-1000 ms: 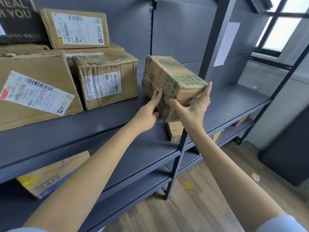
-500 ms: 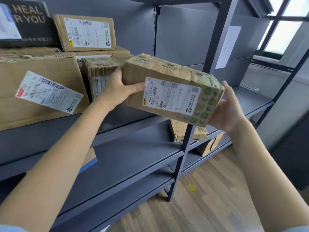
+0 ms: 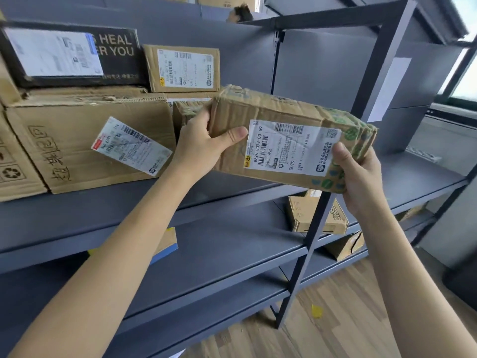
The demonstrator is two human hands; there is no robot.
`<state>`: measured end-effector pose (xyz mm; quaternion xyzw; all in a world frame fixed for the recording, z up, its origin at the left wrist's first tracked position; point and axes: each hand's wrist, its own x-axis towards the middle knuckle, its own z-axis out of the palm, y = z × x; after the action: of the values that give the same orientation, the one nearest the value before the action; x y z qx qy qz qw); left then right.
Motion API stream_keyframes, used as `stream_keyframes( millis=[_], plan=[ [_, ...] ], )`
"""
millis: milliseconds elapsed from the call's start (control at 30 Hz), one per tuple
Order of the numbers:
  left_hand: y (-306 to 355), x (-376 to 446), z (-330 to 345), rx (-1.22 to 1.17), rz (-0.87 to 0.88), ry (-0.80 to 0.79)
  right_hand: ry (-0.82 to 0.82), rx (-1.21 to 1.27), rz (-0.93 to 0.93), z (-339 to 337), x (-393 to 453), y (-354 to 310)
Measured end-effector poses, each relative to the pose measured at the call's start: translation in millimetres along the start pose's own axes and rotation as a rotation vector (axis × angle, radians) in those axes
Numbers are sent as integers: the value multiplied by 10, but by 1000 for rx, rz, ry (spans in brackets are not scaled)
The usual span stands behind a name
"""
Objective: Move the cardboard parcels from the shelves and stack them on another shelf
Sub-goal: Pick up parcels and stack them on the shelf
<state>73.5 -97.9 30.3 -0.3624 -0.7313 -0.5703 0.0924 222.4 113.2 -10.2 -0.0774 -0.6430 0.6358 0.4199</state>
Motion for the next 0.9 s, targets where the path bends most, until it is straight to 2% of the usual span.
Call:
stream_keyframes(
  millis=[300, 433, 700, 900],
  plan=[
    [267, -28, -601, 139, 65, 84, -2, 0, -120, 505, 170, -311],
    [318, -1, -898, 161, 76, 142, -56, 0, -178, 821, 326, -357],
    [152, 260, -1526, 101, 63, 420, -233, 72, -203, 1789, 679, -362],
    [-94, 499, -1891, 329, 1, 538, -283, 9, -221, 2513, 1019, -241]
  ],
)
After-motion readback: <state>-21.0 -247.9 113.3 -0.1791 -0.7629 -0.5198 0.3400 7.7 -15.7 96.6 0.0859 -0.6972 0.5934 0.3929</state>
